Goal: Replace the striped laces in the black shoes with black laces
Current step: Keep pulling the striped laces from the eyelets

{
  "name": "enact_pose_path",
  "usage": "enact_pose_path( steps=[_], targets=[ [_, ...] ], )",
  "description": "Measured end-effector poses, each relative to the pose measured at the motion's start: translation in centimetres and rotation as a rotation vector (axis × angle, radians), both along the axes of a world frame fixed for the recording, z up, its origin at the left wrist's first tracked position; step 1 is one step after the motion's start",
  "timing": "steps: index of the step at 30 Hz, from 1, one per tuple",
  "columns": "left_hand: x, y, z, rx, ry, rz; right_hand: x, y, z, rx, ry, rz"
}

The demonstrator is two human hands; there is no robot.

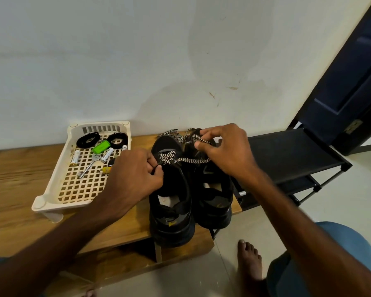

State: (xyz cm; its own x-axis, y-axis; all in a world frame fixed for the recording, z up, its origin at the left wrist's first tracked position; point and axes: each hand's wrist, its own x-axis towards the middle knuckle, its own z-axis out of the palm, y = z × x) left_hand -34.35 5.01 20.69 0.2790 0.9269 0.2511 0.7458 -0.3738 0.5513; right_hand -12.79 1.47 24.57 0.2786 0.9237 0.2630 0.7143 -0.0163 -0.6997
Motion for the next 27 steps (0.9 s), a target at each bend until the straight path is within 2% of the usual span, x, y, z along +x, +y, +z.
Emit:
enact_pose_path(
  steps=[5, 8, 10, 14, 16, 22, 25, 27],
  targets=[
    [1.2, -1.4, -0.6, 0.124, 0.087, -0.011, -1.9, -0.3, -1.1, -0.118, -0.365, 0.064],
    [1.9, -1.3, -0.7, 0.191, 0.191, -0.028, -3.2, -0.6, -0.8, -0.056, -0.444, 0.094],
    [2.2, -0.9, -0.8, 0.192, 0.238, -0.039, -4.1, -1.1, -0.9, -0.067, -0.433, 0.16],
    [3.2, -0.3, -0.9, 0.205, 0.275, -0.06, -5.2, -1.1, -1.7, -0.295, -0.43, 0.177],
    [3.6, 0.1, -0.8, 0.219, 0.286, -0.053, -5.4, -0.6, -2.2, -0.302, -0.428, 0.123],
    [3.5, 1.1, -1.5, 0.22, 0.284, -0.082, -4.9, 0.4, -2.9, -0.268, -0.227, 0.022],
    [3.1, 1.2, -2.0, 0.23, 0.159, -0.09, -4.5, 0.5, -3.2, -0.266, -0.167, -0.009],
    [2.5, 1.7, -2.1, 0.098, 0.003, -0.019, -4.2, 0.6, -3.4, -0.268, -0.152, -0.019]
  ],
)
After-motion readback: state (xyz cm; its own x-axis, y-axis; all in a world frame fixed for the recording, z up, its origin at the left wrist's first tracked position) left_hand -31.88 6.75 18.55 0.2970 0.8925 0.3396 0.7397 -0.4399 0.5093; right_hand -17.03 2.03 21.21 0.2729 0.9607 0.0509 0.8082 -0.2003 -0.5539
